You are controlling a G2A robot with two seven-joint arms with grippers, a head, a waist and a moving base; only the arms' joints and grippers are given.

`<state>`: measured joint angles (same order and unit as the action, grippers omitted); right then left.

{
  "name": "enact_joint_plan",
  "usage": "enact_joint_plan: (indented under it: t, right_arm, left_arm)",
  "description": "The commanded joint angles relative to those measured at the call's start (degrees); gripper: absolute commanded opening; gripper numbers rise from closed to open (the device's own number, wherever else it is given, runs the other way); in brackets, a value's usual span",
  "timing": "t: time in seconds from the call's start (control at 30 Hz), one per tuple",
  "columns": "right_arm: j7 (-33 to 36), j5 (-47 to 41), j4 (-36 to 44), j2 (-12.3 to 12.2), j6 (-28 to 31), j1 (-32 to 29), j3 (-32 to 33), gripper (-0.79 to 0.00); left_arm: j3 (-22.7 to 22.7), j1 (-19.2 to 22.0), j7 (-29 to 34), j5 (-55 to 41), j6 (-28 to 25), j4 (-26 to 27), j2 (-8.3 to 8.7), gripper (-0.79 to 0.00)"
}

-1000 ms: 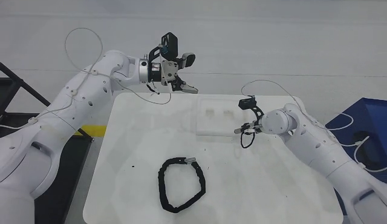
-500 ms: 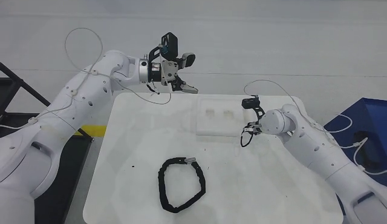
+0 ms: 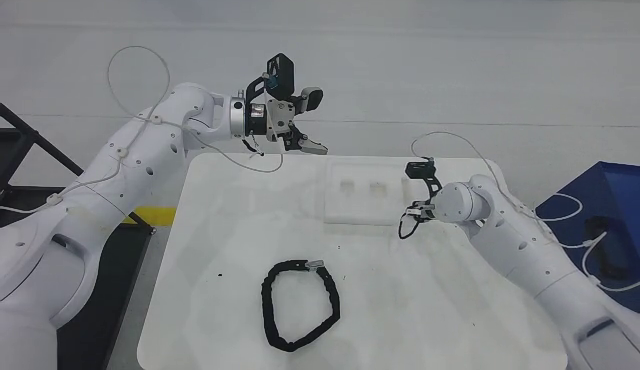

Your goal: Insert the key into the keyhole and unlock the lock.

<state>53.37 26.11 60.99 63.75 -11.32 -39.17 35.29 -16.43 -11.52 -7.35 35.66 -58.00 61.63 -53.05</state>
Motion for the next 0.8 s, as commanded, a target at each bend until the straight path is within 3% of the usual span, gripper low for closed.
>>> enact_joint_plan:
  t: [0.0,0.33,0.77]
  right_arm:
    - [-0.1,0.3,-0.7,0.3,-0.1,0.1,-0.1,-0.662]
    - [-1.0,1.1,-3.6,1.7,-0.7,0.6,0.0,-0.785]
    - [2.9,5.6,1.6,0.9,-3.2,0.3,3.1,-0.785]
  left_arm:
    - [0.0,0.0,0.0,0.0,0.0,0.0,0.0,0.0]
    - [0.0,0.0,0.0,0.0,0.0,0.0,0.0,0.0]
    - [0.0,0.0,0.0,0.0,0.0,0.0,0.0,0.0]
